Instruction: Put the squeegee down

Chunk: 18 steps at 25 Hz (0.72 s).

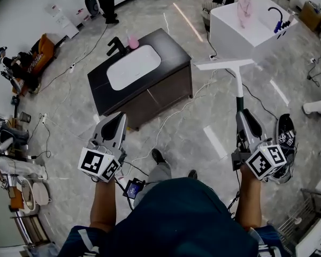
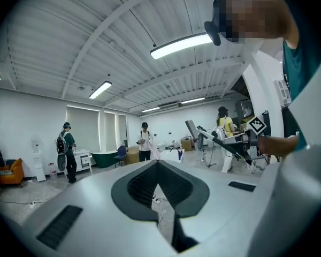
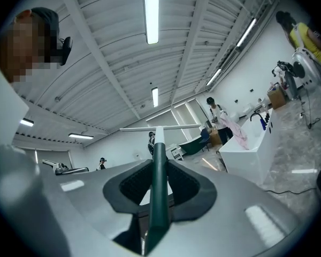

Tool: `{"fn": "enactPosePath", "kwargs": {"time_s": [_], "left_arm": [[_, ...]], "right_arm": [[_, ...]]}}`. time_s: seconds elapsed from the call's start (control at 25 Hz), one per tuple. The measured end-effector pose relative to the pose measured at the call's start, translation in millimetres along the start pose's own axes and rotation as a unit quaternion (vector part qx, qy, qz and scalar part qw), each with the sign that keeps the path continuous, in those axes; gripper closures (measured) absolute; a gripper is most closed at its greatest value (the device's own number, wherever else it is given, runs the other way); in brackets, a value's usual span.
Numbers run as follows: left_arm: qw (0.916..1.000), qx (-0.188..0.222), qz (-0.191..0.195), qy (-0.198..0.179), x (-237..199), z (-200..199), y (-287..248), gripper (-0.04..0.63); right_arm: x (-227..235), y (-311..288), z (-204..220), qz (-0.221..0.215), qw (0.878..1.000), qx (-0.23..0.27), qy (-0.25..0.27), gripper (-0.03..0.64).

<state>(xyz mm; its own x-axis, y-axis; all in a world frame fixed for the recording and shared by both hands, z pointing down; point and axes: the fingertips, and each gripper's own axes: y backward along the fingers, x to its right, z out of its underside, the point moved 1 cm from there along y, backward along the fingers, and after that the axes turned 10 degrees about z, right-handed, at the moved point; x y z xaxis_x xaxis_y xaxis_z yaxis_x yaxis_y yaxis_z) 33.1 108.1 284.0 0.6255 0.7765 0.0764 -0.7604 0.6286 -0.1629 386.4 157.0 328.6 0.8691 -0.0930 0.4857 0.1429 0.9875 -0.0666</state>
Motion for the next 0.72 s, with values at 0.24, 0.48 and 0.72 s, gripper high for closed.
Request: {"fn": "enactPosePath", "kwargs": {"time_s": [0.24,0.48,0.72], "left_arm": [[0.9986,0.028,0.044,-0.005,-23,-5,-32,0.591],[0.9971,0.039,0.065,0.006,-73,2,-43,0.591],[0.9960,0.043,0.075,0.023,-125,11,-57,0.591]], "right_arm": [[5,-1,-9,0.045,0.999,0.024,0.010,0.514],[-16,-21,-15,0.076,0.996,0.036,0.028,0.514],[-36,-55,-16,0.098,0.994,0.037,0.038,0.514]]}}
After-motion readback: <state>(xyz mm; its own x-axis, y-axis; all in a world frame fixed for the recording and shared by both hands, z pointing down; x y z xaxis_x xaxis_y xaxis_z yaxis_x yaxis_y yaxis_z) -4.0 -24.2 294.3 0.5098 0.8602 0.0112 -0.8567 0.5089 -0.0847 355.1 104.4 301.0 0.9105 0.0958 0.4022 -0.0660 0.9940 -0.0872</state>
